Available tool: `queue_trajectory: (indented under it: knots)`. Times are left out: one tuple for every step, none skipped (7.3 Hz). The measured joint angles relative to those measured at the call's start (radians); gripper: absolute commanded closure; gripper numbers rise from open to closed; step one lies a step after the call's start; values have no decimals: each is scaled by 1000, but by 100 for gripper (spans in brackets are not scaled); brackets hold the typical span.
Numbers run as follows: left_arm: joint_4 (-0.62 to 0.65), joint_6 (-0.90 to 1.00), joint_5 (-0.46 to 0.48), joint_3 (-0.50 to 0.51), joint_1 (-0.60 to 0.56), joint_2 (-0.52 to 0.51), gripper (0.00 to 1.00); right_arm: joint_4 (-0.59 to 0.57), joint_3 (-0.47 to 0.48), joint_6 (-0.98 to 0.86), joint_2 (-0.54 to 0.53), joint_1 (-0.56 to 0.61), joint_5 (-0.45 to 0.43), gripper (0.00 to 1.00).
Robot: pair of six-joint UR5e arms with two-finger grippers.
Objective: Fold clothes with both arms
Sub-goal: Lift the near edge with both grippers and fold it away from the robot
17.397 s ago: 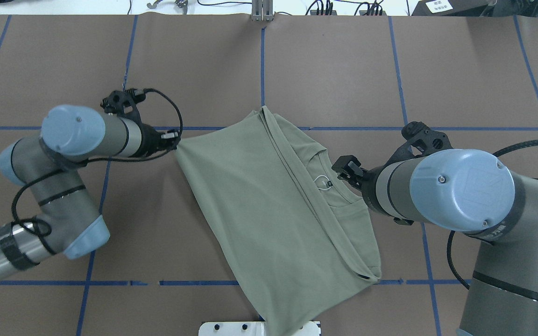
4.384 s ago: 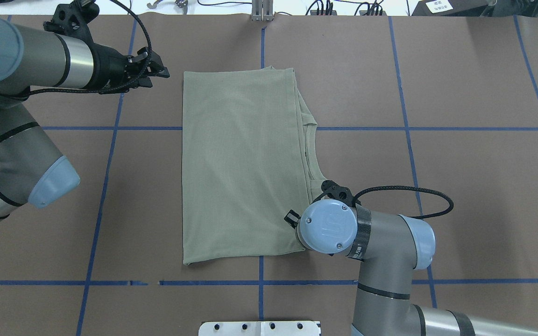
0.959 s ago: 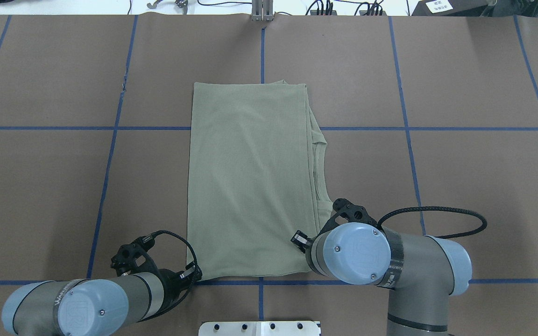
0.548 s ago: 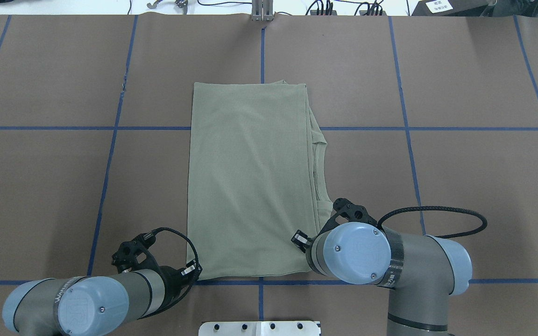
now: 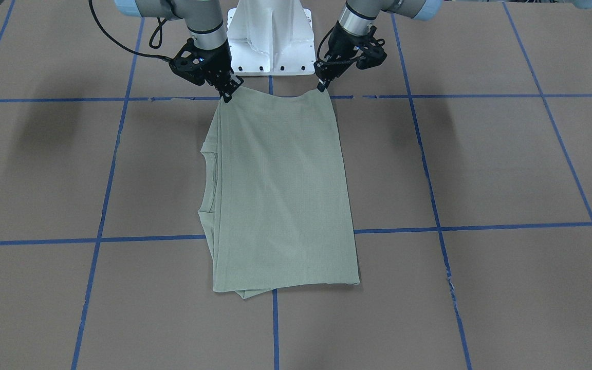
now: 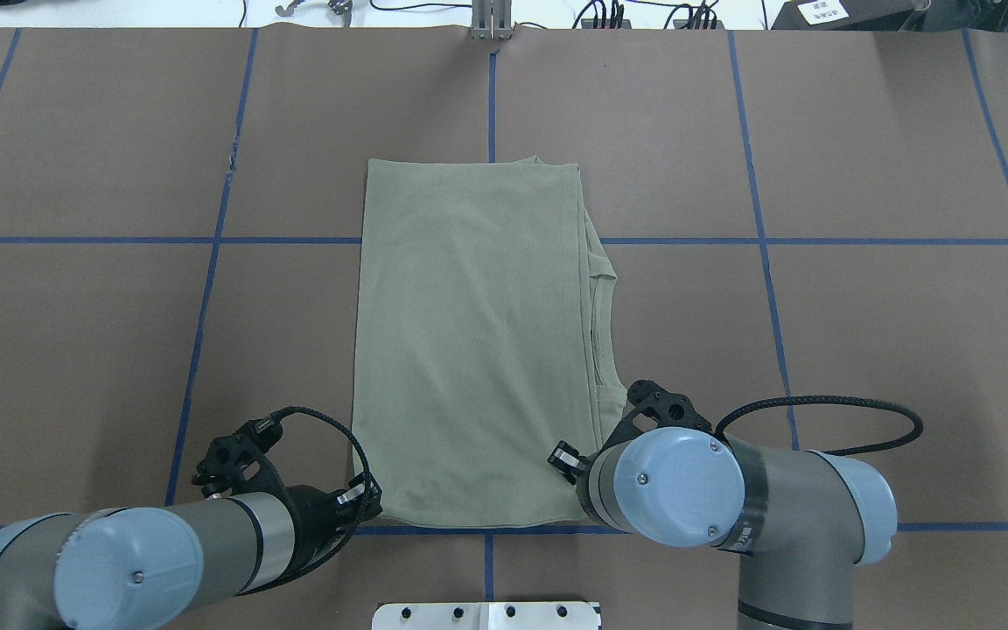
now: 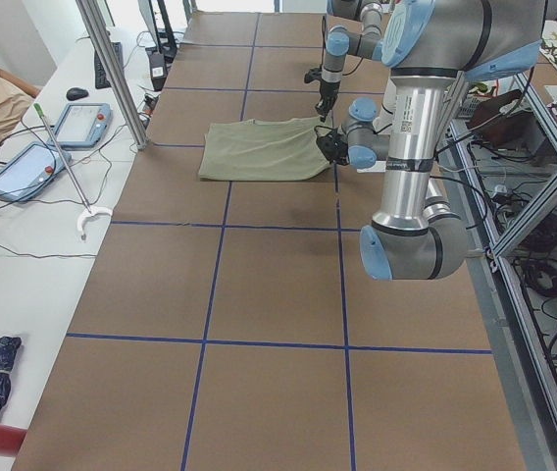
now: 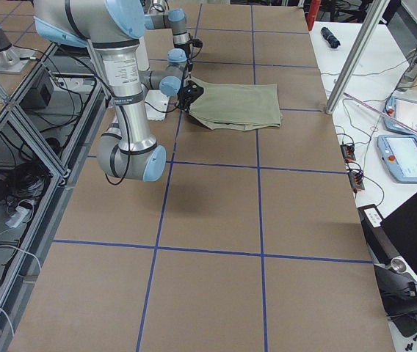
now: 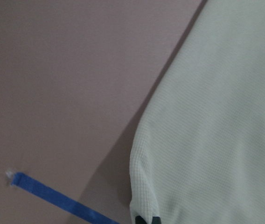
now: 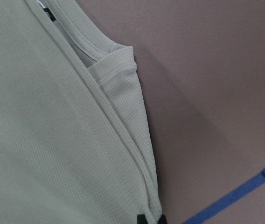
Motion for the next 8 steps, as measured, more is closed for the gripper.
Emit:
queue_trajectory:
  knots:
    - [3,-19,0,-58,5,11,100,0,64,17,-39,-18,1,100]
    - [20,-42,-1,-118,11,14,100,0,130,47,-71,-29,1,100]
    - [45,-55,-2,-173,12,10,100,0,181,69,-84,-18,1,100]
    - [60,-55,-3,-206,-1,2,100,0,206,77,-83,22,1,100]
    - [67,-35,-4,-207,-42,-22,100,0,199,76,-66,84,3,100]
    - [74,7,-10,-175,-103,-73,100,1,160,67,-31,158,20,100]
    - [84,56,-28,-110,-173,-141,100,5,85,41,24,232,52,100]
    - [89,107,-55,-31,-244,-202,100,10,-9,0,90,299,81,100]
